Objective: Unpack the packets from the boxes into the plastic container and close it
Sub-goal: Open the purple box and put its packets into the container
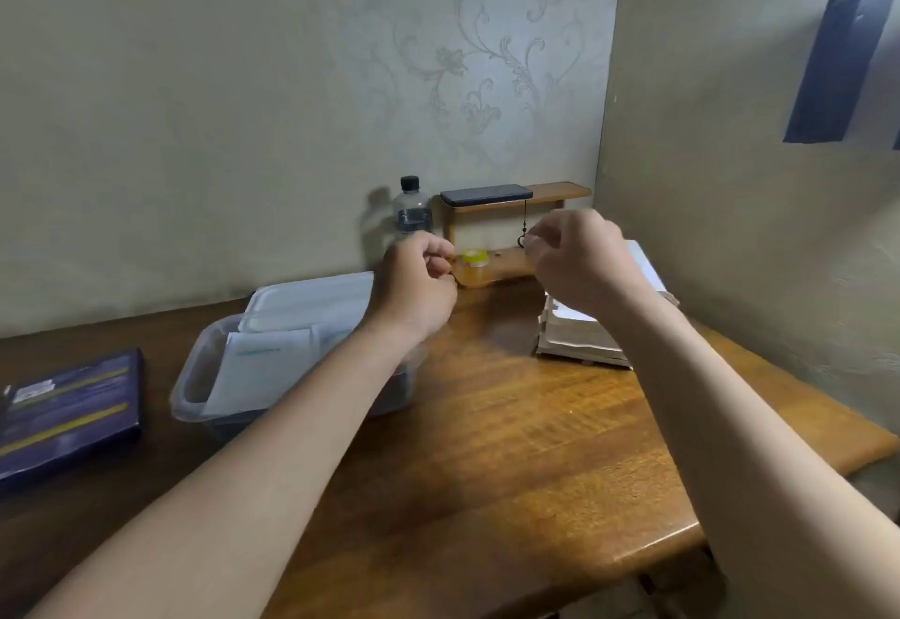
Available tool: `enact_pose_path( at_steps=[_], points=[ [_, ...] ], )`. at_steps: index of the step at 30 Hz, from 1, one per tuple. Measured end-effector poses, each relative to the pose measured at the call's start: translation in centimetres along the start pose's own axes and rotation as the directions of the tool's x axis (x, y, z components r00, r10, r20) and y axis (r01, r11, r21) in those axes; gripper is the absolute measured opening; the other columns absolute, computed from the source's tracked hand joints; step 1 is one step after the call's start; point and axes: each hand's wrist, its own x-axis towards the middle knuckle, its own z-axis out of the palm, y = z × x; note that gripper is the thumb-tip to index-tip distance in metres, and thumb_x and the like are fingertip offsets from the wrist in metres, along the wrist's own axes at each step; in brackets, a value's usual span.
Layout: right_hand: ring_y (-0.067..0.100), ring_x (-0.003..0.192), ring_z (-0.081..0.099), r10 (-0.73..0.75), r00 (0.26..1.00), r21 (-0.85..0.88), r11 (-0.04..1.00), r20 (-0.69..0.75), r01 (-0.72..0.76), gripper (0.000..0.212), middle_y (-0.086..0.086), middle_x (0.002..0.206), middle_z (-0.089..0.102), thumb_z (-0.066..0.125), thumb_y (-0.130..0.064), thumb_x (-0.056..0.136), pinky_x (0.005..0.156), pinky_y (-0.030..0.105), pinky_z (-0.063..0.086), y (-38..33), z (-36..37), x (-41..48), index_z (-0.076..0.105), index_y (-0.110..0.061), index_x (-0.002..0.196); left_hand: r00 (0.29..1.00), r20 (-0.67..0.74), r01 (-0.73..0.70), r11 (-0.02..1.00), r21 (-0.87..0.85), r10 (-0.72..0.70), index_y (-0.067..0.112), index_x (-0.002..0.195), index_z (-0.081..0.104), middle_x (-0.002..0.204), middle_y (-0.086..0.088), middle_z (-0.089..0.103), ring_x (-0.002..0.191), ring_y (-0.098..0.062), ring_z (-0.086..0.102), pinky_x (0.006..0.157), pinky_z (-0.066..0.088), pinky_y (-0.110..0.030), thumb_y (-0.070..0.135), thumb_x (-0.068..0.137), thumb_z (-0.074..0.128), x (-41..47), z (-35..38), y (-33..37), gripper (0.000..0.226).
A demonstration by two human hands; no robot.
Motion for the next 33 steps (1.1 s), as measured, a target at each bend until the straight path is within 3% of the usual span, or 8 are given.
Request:
enact_pose_path(
  at_steps=[4,7,11,16,22,27,30,33],
  points=[
    [0.019,0.072,0.061,-0.14,0.985,-0.031,0.989,0.1,0.144,0.021,0.004,0.082,0.069,0.052,-0.014,0.094,0.053,0.027,0.043,-5.1,3.5,-0.7,0.072,-0.01,0.088,0.999,-0.041,0.003,0.998,-0.065,-0.005,0.018,0.1,0.069,0.092,0.001,0.07,0.095,-0.024,0.07,0.093,0.059,-0.044,-0.017,0.083,0.048,-1.2,-5.8,-2.2,0.044],
    [0.023,0.072,0.062,-0.225,0.961,-0.02,0.973,0.164,0.231,0.02,0.008,0.079,0.07,0.052,-0.011,0.09,0.054,0.03,0.045,-9.4,7.0,-1.3,0.071,-0.006,0.084,0.99,-0.137,0.023,1.0,0.004,-0.023,0.016,0.108,0.071,0.094,0.008,0.069,0.099,-0.02,0.07,0.096,0.057,-0.039,-0.01,0.087,0.054,-2.6,-10.7,-4.3,0.037],
    [0.018,0.066,0.058,-0.305,0.92,0.042,0.952,0.245,0.304,0.022,-0.001,0.07,0.064,0.049,-0.011,0.086,0.047,0.02,0.039,-15.4,11.9,-2.2,0.064,-0.016,0.071,0.96,-0.258,0.127,0.991,0.05,-0.11,0.013,0.117,0.071,0.098,0.006,0.07,0.099,-0.014,0.068,0.095,0.054,-0.029,-0.002,0.09,0.062,-4.5,-17.1,-7.6,0.033],
    [0.028,0.086,0.064,-0.367,0.875,0.14,0.93,0.317,0.339,0.024,0.007,0.092,0.073,0.05,-0.011,0.086,0.072,0.031,0.053,-22.5,17.2,-4.6,0.073,-0.011,0.093,0.906,-0.342,0.262,0.965,-0.012,-0.25,0.015,0.117,0.07,0.102,0.005,0.071,0.101,-0.015,0.067,0.095,0.054,-0.032,0.001,0.089,0.062,-6.6,-23.9,-12.1,0.032],
    [0.027,0.076,0.058,-0.388,0.788,0.148,0.92,0.478,0.364,0.019,0.01,0.086,0.07,0.047,-0.008,0.085,0.062,0.031,0.046,-28.2,23.1,-7.7,0.066,-0.006,0.088,0.805,-0.389,0.455,0.887,-0.079,-0.448,0.024,0.108,0.067,0.109,0.002,0.071,0.108,-0.02,0.067,0.102,0.053,-0.043,0.013,0.089,0.06,-8.9,-29.4,-17.9,0.023],
    [0.029,0.105,0.058,-0.299,0.686,0.06,0.935,0.663,0.35,0.032,0.01,0.122,0.06,0.049,-0.012,0.093,0.077,0.029,0.046,-29.4,26.4,-9.5,0.057,-0.01,0.124,0.746,-0.352,0.556,0.82,-0.138,-0.565,0.018,0.129,0.063,0.123,-0.002,0.067,0.113,-0.022,0.063,0.103,0.051,-0.04,0.027,0.082,0.056,-10.5,-31.0,-20.1,0.048],
    [0.024,0.09,0.052,-0.205,0.609,-0.022,0.939,0.766,0.343,0.02,0.008,0.111,0.052,0.05,-0.019,0.097,0.072,0.03,0.04,-29.2,28.0,-9.8,0.047,-0.016,0.116,0.71,-0.32,0.6,0.777,-0.19,-0.627,0.024,0.107,0.06,0.097,0.004,0.063,0.094,-0.019,0.06,0.088,0.049,-0.031,0.013,0.096,0.053,-10.9,-31.2,-20.4,0.018],
    [0.021,0.085,0.051,-0.152,0.596,-0.081,0.935,0.789,0.345,0.014,0.002,0.096,0.049,0.049,-0.019,0.097,0.07,0.031,0.042,-28.6,29.2,-9.8,0.041,-0.016,0.108,0.68,-0.313,0.617,0.748,-0.244,-0.663,0.027,0.075,0.049,0.079,-0.001,0.057,0.071,-0.019,0.052,0.076,0.043,-0.035,0.007,0.095,0.049,-10.8,-31.3,-21.3,0.028]
  ],
)
